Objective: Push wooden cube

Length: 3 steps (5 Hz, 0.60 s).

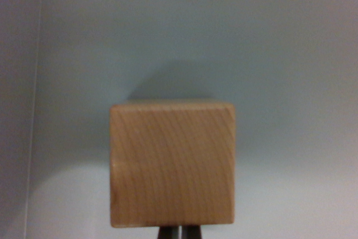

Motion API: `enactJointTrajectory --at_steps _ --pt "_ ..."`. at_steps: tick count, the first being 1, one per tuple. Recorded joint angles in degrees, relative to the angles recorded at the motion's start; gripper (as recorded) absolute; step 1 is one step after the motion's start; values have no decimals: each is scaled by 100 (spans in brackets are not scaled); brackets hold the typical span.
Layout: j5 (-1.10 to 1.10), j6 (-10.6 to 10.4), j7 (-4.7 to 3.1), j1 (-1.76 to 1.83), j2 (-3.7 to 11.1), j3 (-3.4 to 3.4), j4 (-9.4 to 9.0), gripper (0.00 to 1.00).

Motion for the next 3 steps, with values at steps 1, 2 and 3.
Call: enactJointTrajectory --at_steps 1,2,3 --pt "-16 90 -64 -22 157 -36 248 100" --pt "-16 90 -64 -22 157 -36 248 100" --pt "-31 171 -122 -42 299 -68 474 100"
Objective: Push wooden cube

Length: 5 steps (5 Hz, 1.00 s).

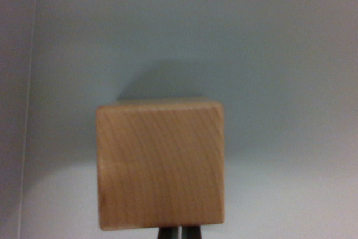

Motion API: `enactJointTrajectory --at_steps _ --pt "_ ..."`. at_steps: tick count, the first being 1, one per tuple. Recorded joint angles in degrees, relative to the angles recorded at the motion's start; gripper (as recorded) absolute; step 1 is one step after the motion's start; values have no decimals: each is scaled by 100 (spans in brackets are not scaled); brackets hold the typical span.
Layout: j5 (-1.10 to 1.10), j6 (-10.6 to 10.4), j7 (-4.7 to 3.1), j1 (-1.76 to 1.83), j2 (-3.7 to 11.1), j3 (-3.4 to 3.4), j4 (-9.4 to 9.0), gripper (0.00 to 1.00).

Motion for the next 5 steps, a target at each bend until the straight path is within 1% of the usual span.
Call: enactJointTrajectory --at_steps 1,2,3,4,5 --pt "0 0 0 0 0 0 0 100" --pt "-13 71 -50 -17 124 -28 196 100" --pt "-13 71 -50 -17 124 -28 196 100" --pt "-23 127 -90 -31 222 -50 351 100" --pt "-23 127 -90 -31 222 -50 351 100"
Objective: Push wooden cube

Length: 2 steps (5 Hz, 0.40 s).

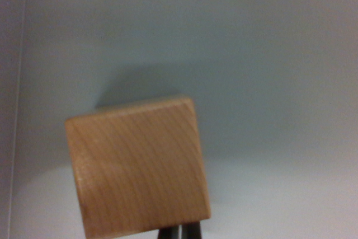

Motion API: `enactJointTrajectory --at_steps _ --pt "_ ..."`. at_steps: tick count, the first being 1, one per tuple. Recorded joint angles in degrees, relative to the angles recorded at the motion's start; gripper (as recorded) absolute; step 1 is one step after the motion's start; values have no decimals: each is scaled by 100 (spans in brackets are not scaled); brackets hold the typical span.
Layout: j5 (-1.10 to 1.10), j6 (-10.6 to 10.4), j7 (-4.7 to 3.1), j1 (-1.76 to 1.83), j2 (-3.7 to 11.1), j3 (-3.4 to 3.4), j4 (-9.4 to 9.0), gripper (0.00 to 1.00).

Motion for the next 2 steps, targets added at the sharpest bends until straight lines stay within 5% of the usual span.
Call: enactJointTrajectory --at_steps 2 --pt "-8 42 -30 -10 74 -17 117 100"
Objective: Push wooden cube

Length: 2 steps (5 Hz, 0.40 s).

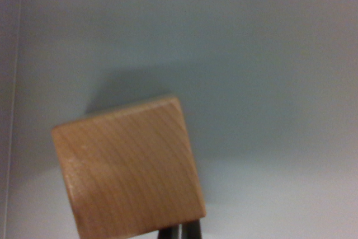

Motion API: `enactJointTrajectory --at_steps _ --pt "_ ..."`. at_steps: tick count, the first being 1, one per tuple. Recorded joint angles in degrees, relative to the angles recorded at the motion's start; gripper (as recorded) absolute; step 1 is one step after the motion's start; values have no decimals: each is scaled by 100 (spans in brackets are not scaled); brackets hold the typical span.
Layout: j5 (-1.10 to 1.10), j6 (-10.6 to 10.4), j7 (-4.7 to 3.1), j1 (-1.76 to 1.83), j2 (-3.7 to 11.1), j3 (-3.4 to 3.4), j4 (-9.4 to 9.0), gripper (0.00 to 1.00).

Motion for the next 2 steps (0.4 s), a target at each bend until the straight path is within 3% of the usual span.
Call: enactJointTrajectory --at_steps 2 --pt "-4 24 -17 -6 42 -9 66 100"
